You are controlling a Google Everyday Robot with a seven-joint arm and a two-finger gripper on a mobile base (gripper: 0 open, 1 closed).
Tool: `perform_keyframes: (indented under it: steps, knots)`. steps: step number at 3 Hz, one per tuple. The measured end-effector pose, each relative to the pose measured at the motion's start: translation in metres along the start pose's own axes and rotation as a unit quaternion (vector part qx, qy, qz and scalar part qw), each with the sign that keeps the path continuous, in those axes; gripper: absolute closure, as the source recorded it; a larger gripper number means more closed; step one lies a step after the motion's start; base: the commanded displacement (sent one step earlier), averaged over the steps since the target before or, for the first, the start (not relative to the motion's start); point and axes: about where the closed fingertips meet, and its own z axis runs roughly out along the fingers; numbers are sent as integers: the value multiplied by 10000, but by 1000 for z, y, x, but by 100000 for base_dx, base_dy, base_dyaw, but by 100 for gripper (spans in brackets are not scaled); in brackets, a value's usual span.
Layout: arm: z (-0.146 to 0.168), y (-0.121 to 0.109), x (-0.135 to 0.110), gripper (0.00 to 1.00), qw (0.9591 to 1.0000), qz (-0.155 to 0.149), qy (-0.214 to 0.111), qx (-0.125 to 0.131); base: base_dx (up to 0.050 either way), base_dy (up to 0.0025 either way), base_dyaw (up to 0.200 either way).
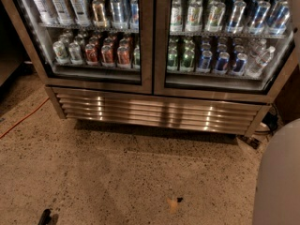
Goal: Open right fridge door
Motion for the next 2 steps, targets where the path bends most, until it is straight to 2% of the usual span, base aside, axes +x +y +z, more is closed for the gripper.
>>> perform_keyframes:
  steps: [1, 2]
  knots:
    - [0, 0, 0, 0, 10000, 1, 0, 0, 0, 0, 0]
    - [0, 0, 2, 0, 9995, -317, 11, 10, 0, 0, 0]
